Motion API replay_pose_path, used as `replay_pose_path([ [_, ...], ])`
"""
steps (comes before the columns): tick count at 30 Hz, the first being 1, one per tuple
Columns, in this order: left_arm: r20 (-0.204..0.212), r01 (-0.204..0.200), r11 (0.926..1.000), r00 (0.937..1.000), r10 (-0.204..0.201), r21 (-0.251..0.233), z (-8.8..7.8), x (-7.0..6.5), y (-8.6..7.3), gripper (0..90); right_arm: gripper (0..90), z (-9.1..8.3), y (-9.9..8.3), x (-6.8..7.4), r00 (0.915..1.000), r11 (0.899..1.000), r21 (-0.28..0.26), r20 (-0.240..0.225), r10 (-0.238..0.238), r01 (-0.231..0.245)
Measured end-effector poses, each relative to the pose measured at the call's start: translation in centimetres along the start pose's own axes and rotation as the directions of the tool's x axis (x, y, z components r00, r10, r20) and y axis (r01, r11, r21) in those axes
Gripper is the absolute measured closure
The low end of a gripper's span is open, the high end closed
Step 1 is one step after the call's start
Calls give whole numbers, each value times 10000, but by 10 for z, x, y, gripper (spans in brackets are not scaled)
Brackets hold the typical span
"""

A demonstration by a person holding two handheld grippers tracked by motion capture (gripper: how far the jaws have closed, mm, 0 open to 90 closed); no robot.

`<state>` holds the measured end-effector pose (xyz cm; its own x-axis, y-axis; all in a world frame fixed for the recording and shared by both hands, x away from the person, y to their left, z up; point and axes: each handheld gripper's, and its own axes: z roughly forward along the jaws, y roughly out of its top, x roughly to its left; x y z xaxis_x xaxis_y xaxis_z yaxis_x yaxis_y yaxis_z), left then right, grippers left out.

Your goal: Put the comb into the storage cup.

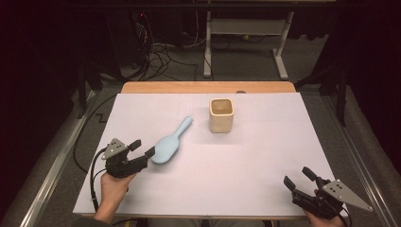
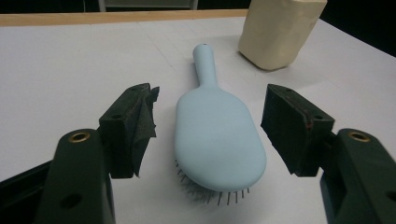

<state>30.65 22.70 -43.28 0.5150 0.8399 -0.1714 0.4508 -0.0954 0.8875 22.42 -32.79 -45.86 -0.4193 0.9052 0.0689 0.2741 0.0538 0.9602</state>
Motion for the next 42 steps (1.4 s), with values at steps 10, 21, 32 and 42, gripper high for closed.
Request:
replay_pose_path([
  [10,114,-171,9996,9998,169,210,12,-5,9,362,239,0,0,0,10000,10000,13,-3,1,-1],
  [21,319,-357,9981,9989,341,502,27,-13,18,372,239,0,0,0,10000,10000,0,-30,-19,19],
  [32,542,-568,9944,9972,521,888,45,-18,32,391,239,0,0,0,10000,10000,5,-51,-29,29],
  [42,477,-499,9893,9979,437,1373,60,-22,50,397,239,1,0,0,10000,10000,-6,-74,-26,26],
])
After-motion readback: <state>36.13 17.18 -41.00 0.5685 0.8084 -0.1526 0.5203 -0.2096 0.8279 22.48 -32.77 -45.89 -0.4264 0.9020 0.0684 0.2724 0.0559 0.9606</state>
